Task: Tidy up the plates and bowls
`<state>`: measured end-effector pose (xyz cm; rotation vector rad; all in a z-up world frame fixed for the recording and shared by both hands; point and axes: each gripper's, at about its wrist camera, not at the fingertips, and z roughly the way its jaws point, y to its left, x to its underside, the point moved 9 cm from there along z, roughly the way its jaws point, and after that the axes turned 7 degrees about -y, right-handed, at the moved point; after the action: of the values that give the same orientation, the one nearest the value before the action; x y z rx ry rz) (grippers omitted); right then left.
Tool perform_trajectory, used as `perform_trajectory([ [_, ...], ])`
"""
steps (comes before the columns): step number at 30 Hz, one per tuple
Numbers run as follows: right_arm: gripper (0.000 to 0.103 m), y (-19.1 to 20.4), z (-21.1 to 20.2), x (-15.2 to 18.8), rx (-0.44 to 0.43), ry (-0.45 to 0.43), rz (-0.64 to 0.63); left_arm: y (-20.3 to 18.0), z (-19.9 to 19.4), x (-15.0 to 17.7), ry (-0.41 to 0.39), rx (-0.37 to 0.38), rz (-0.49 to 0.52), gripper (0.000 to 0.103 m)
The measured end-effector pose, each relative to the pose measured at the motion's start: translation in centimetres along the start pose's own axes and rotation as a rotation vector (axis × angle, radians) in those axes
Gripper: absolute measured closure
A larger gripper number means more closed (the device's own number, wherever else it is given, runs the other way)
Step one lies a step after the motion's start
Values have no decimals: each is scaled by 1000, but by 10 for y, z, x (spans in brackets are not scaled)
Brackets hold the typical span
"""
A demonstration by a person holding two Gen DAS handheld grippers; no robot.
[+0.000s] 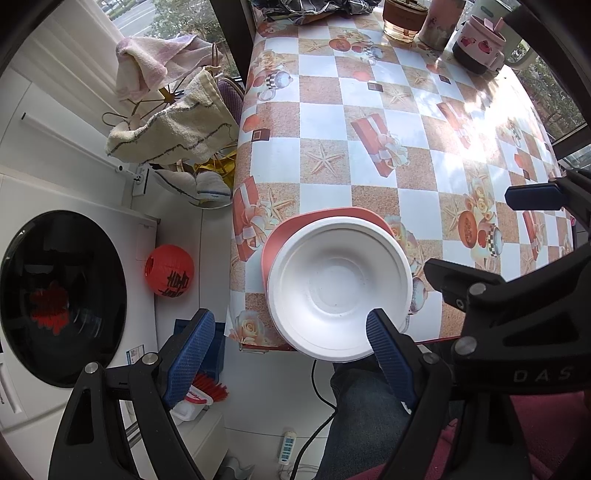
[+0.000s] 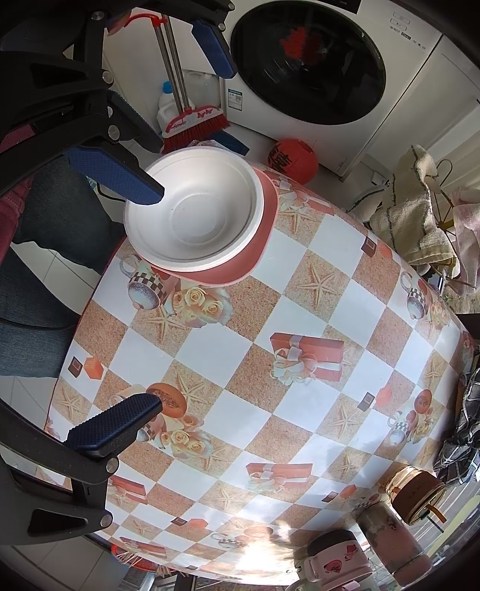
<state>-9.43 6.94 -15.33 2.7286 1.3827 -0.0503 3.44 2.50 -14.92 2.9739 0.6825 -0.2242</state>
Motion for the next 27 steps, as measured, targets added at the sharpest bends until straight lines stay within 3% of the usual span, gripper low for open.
perform_trajectory([
  [27,0,-1,4,-1,-5,8,8,4,3,-4,7,1,3,16],
])
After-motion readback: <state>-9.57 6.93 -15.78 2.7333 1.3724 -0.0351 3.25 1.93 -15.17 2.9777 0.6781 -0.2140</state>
